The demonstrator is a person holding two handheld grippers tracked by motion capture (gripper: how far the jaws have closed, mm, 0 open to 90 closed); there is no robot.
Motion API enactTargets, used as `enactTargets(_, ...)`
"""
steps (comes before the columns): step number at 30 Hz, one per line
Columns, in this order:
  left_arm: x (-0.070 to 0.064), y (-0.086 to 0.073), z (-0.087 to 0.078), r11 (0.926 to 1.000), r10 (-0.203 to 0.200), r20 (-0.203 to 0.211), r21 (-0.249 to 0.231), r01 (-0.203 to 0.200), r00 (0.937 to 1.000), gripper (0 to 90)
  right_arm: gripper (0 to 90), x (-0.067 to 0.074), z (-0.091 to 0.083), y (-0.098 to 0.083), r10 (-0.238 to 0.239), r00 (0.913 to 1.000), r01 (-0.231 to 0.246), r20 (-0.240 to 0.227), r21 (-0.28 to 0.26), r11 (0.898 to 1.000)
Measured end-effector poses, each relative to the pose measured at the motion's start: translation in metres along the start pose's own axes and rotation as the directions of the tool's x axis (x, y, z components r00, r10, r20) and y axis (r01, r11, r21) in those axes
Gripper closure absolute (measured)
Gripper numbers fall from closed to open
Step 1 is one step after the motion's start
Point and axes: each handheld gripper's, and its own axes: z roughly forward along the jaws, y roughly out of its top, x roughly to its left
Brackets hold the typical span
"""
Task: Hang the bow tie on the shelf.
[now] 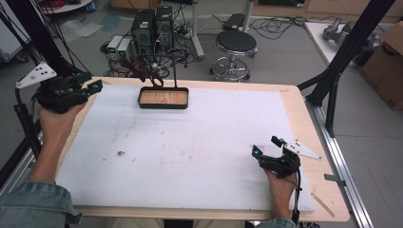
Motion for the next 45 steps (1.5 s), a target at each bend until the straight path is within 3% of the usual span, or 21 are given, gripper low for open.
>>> enactTargets(6,-0.012,-0.006,-0.019,0.9998,-0.007,-0.008,-0.019,0.007,0.9999,35.8,6.3,0.000,0.000,0.000,-0.003,1.0000,0.003,0.003,-0.002,1.000)
enactTargets(12,-0.022,-0.017,-0.028,1.0000,-0.007,-0.005,0.000,0.007,1.0000,31.2,6.3,0.000,0.000,0.000,-0.007,1.0000,0.007,0.005,0.000,1.000)
enactTargets(19,-0.033,-0.045,-0.039,0.9995,-0.030,-0.012,0.012,0.030,0.9995,27.7,6.3,0.001,0.000,0.000,-0.008,0.9999,0.008,0.008,0.000,1.000)
enactTargets(27,-0.043,-0.071,-0.043,0.9992,-0.020,-0.045,0.034,0.021,0.9988,26.8,6.3,0.001,0.000,0.000,-0.008,0.9999,0.008,0.009,0.001,1.000)
enactTargets(31,-0.044,-0.086,-0.042,0.9988,-0.008,-0.042,0.049,0.010,0.9991,26.1,6.3,0.001,0.000,0.000,-0.008,0.9999,0.008,0.009,0.000,1.000)
enactTargets(35,-0.044,-0.100,-0.041,0.9974,0.002,-0.064,0.071,0.003,0.9979,24.9,6.3,0.001,0.000,0.000,-0.009,0.9999,0.009,0.009,0.000,1.000)
enactTargets(45,-0.046,-0.121,-0.038,0.9923,0.005,-0.093,0.123,0.007,0.9956,23.1,6.3,0.000,0.000,0.000,-0.006,0.9999,0.006,0.009,0.002,1.000)
